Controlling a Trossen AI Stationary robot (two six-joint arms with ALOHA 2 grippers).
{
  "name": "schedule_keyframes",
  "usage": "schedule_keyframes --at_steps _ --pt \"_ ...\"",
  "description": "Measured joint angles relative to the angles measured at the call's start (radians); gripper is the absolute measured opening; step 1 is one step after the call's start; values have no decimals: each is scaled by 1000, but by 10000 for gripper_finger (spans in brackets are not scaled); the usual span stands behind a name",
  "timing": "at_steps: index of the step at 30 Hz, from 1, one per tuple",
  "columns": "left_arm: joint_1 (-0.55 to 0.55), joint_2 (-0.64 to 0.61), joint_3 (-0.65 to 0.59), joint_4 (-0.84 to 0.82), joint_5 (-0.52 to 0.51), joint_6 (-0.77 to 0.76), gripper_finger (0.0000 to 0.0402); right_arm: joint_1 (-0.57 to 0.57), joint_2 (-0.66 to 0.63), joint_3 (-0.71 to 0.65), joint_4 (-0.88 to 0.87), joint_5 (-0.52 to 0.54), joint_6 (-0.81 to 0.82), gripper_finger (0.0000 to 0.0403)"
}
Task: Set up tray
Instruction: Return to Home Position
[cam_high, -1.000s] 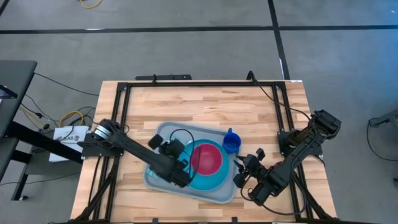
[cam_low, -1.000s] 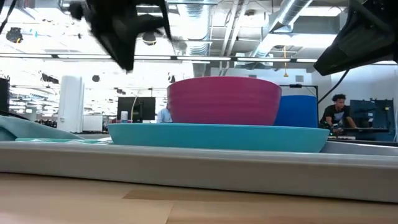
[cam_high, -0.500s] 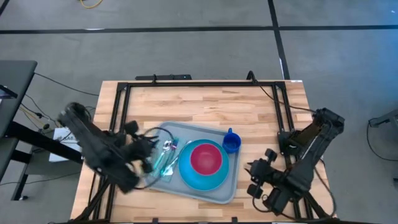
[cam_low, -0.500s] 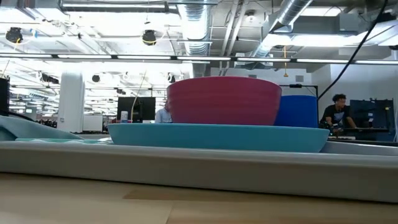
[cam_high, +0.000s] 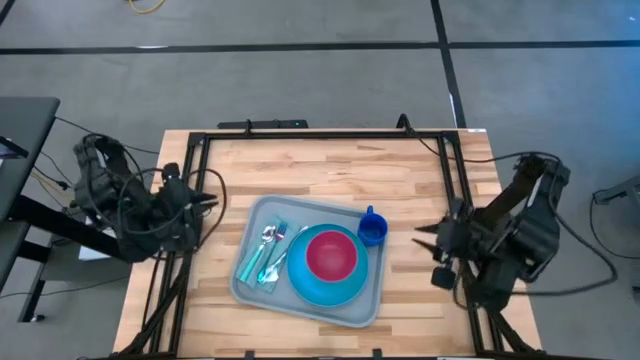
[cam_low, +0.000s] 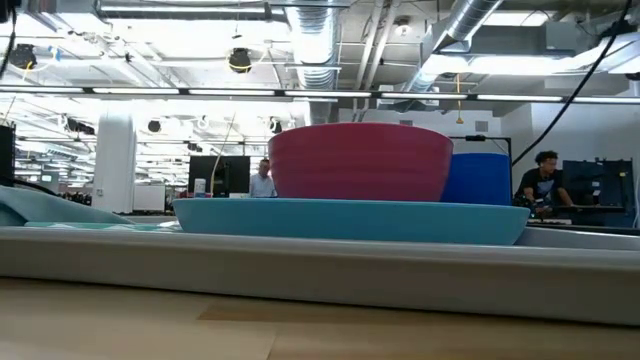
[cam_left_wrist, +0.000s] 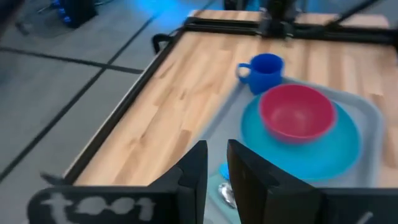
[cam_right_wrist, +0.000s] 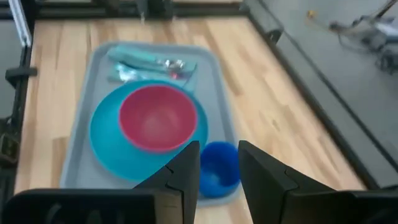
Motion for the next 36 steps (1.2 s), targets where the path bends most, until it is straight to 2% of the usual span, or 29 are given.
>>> schedule_keyframes --at_steps 2,5,9,12,15,18,20,22,25,28,30,32,36 --pt "-15 -83 -140 34 -42 -88 51 0 -49 -54 32 39 -11 102" --pt "-34 -204 -386 180 -134 -150 51 -11 -122 -202 151 96 -29 102" --pt "-41 -330 -632 459 -351 -100 51 -62 -218 -440 421 185 -173 102" --pt "-40 -405 -715 577 -489 -22 51 -148 -287 -551 661 169 -347 102" --pt "-39 -473 -735 582 -510 -7 51 -262 -332 -599 891 33 -641 102" --pt "-38 -542 -735 567 -472 27 51 -398 -363 -600 1072 -253 -936 102" --pt "-37 -576 -736 565 -438 70 51 -491 -383 -600 1103 -446 -1025 102" --pt "-39 -605 -747 562 -422 100 51 -571 -402 -607 1063 -569 -1000 102" --pt "-38 -654 -760 482 -454 26 51 -633 -456 -708 1101 -637 -945 102" --pt "-42 -721 -760 303 -493 -185 51 -644 -534 -852 1313 -702 -965 102" --pt "-59 -754 -764 222 -476 -254 51 -633 -599 -941 1416 -727 -980 102" --pt "-85 -775 -782 238 -480 -269 51 -617 -673 -1014 1448 -723 -972 102" --pt "-144 -778 -819 398 -533 -140 51 -585 -819 -1167 1574 -673 -948 102"
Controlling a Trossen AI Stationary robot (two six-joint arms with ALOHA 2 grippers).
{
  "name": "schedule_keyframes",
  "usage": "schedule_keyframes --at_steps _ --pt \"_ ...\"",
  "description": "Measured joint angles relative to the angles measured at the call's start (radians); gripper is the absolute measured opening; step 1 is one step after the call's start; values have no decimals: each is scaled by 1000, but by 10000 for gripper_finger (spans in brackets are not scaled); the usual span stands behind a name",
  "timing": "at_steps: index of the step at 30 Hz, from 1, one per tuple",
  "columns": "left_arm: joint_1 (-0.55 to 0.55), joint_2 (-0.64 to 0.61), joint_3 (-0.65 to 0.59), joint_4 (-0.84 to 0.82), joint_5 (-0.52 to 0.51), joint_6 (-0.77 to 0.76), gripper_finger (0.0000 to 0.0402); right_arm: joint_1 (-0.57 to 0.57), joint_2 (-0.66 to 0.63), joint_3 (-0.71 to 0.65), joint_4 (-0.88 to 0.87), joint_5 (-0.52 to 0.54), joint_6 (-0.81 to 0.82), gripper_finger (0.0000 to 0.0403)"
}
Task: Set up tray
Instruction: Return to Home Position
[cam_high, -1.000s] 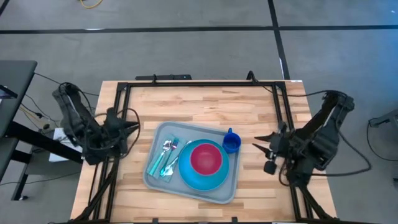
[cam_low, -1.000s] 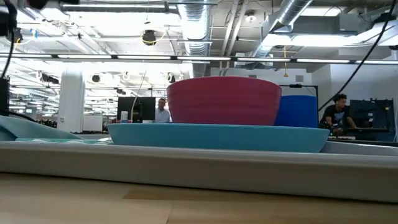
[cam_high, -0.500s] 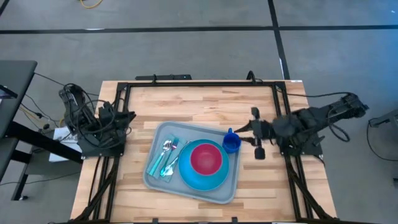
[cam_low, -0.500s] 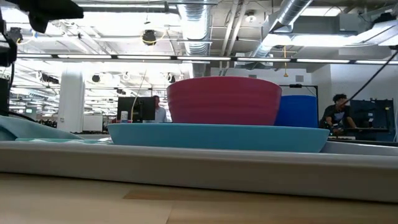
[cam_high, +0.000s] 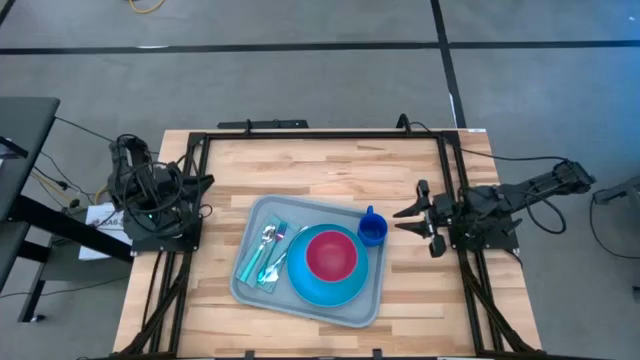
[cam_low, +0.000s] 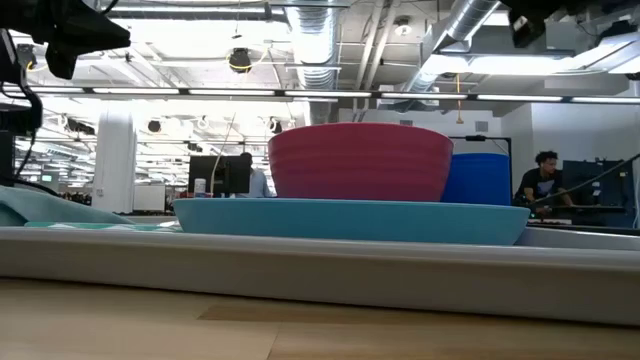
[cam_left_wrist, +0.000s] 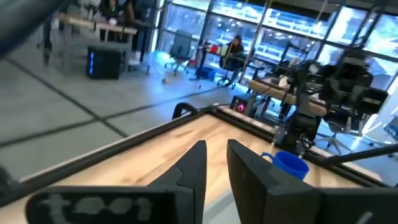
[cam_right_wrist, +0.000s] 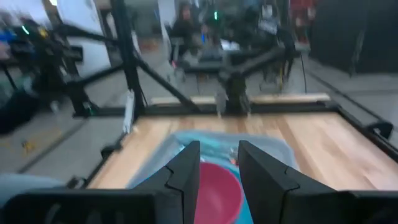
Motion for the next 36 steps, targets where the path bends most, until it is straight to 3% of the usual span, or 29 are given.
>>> schedule_keyframes --at_steps 4,11,19,36 --pt "-51 0 -86 140 -53 87 51 4 -132 -138 147 -1 -34 102" --pt "-98 0 -245 154 -61 -14 51 1 -285 -324 339 -1 -58 102" --pt "-166 0 -292 158 -64 -1 51 1 -365 -464 433 -1 -59 102" --pt "-224 0 -292 198 -64 137 51 1 -374 -468 406 -1 -16 102"
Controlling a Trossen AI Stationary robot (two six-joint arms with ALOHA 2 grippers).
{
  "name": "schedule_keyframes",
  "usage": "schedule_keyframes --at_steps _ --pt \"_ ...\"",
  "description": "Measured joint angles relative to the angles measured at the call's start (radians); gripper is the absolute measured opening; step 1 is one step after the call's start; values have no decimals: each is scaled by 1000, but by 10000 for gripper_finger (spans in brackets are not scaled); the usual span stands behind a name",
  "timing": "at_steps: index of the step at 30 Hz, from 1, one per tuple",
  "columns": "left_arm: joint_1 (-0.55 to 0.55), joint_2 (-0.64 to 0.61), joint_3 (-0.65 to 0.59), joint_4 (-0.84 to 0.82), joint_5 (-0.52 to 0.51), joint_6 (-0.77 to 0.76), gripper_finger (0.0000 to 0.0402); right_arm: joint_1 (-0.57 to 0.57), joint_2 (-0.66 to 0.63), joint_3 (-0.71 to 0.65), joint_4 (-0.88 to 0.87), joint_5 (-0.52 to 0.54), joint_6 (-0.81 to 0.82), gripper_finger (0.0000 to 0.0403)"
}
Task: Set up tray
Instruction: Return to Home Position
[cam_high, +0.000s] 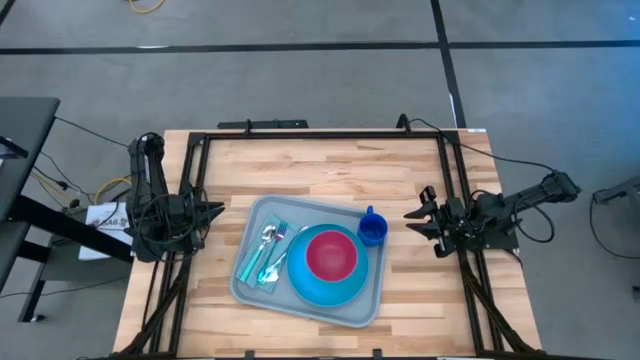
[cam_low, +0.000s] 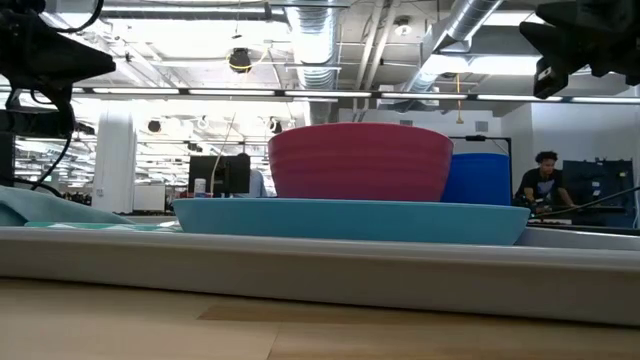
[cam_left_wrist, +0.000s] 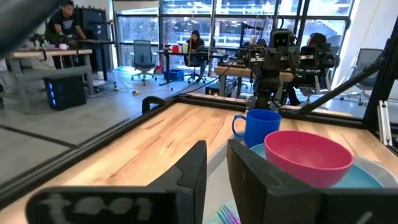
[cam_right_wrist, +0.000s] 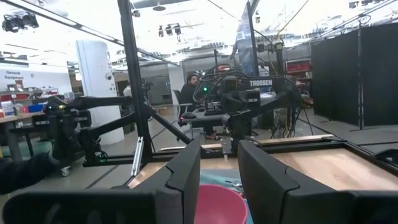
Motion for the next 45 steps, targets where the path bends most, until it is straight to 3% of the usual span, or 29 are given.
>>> schedule_keyframes --at_steps 7,11,14,16,20,23,25,30,36,42,45 --pt "-2 0 16 122 -1 76 51 0 0 0 -1 0 0 102" --pt "-3 0 19 311 42 167 51 0 0 0 -1 0 0 102" --pt "-3 10 17 556 124 362 51 0 0 -1 -1 0 0 102" --pt "0 24 16 770 239 586 51 0 0 -1 -1 0 0 102" --pt "27 59 16 1167 673 1091 51 0 0 -1 -1 0 0 102" --pt "52 65 16 1177 962 1281 51 0 0 -1 -1 0 0 102" --pt "76 66 -3 1146 1001 1260 51 0 0 -1 -2 0 0 102" --pt "187 63 -102 1210 867 1155 51 0 0 -1 -2 0 0 102" --pt "359 32 -256 1463 1190 1245 51 0 0 -2 -1 0 1 102" --pt "492 -56 -270 1343 1207 1180 51 0 0 -2 -2 0 1 102" --pt "550 -109 -270 1291 1276 1176 51 0 0 -2 -2 0 1 102"
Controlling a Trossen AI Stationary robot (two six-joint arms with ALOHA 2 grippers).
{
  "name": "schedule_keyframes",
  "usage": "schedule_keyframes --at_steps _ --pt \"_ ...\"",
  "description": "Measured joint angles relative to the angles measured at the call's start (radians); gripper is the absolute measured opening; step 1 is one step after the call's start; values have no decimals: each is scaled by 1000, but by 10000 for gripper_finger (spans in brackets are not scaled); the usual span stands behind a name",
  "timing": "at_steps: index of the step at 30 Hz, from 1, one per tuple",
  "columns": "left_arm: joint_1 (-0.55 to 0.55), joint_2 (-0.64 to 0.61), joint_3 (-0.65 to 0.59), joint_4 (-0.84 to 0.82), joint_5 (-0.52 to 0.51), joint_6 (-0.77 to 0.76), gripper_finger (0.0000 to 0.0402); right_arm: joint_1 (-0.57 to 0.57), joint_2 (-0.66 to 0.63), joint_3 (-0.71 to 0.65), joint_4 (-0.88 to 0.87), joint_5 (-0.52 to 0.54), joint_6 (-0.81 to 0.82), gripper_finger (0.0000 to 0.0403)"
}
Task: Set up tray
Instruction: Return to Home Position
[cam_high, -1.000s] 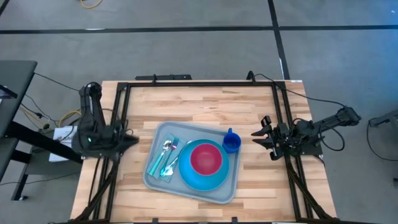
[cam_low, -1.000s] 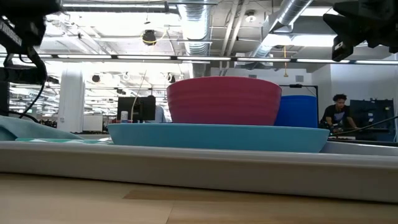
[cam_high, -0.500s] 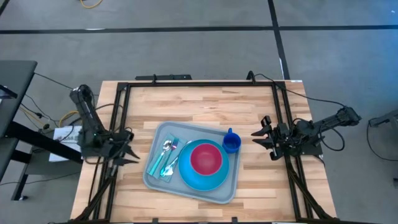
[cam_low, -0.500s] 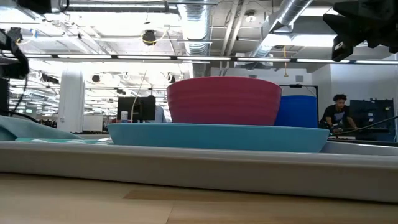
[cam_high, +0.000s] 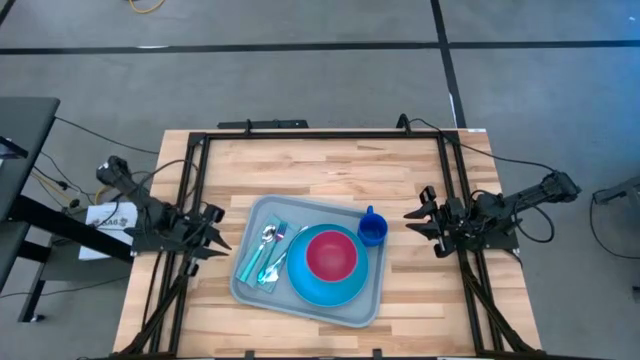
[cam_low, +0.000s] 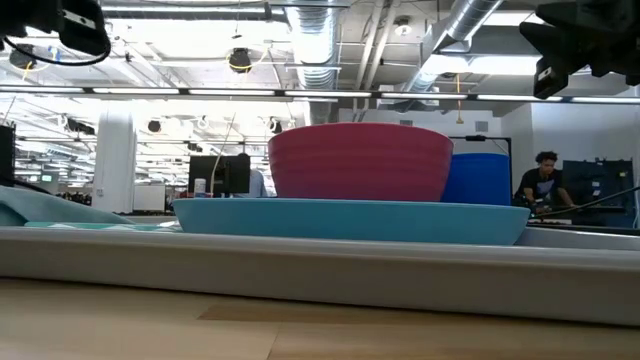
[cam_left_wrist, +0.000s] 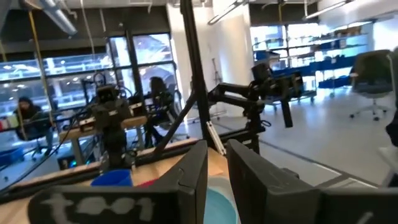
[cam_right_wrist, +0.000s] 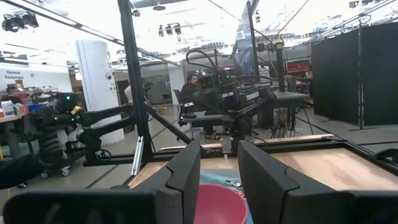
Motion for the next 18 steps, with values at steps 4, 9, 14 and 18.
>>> schedule_keyframes --at_steps 4,9,14,18 --pt "75 -70 0 -107 48 -5 51 0 0 0 0 0 0 102" --pt "170 -118 0 -139 82 1 51 0 0 0 -1 0 0 102" --pt "274 -117 -24 -125 137 -23 51 0 0 0 -4 0 0 102" --pt "355 -113 -30 -133 293 -64 51 0 0 0 -20 0 0 102"
